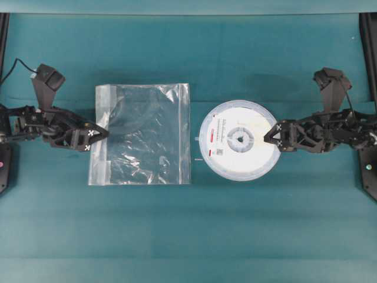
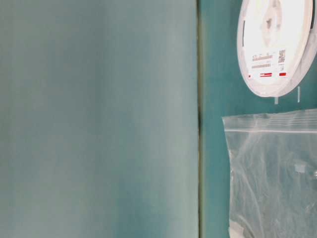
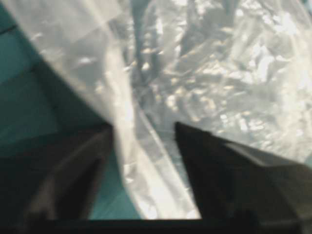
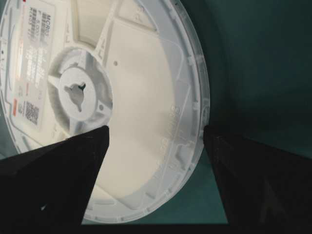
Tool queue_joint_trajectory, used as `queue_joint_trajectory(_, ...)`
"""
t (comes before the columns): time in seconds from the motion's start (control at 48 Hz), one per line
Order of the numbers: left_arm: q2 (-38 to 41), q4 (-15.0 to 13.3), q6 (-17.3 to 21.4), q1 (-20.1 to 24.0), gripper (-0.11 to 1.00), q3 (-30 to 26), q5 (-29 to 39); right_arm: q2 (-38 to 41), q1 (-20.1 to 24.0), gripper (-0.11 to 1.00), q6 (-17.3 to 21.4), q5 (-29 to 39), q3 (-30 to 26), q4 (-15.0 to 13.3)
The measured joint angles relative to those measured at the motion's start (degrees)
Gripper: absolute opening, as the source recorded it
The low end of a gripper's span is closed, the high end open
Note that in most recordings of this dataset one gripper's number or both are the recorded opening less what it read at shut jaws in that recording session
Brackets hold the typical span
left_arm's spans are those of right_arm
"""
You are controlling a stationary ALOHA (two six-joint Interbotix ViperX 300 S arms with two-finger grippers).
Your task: Take out the reel from the clear zip bag.
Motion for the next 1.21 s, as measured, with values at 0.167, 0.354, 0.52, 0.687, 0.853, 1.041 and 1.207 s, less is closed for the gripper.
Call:
queue_joint_trajectory(0.167, -0.7, 0.0, 0.53, 0.09, 0.93, 0.0, 1.58, 0.0, 0.09, 0.95, 0.0, 0.0, 0.0, 0.0)
queue_joint_trajectory(0.354, -1.93, 0.0, 0.79, 0.09, 0.94, 0.18, 3.69, -0.09, 0.09, 0.95, 0.0, 0.09, 0.0, 0.0)
queue_joint_trajectory(0.52, -4.04, 0.0, 0.88, 0.09, 0.94, 0.53, 6.68, -0.97, 0.09, 0.95, 0.0, 1.14, -0.09, 0.0)
queue_joint_trajectory(0.687, -8.44, -0.18, 0.79, 0.18, 0.93, 0.62, 8.88, -3.6, 0.09, 0.95, 0.0, 2.2, -0.09, -0.09)
queue_joint_trajectory(0.853, -12.48, -0.26, 0.97, 0.18, 0.93, 0.79, 10.46, -7.65, 0.09, 0.95, 0.0, 2.55, -0.09, -0.09)
queue_joint_trajectory(1.041, -16.0, -0.18, 0.97, 0.18, 0.93, 0.97, 13.54, -11.51, 0.09, 0.95, 0.09, 3.6, 0.0, -0.26)
queue_joint_trajectory(1.207, -19.69, -0.26, 1.05, 0.18, 0.93, 0.97, 15.38, -14.24, 0.09, 0.95, 0.0, 6.5, 0.7, -0.62)
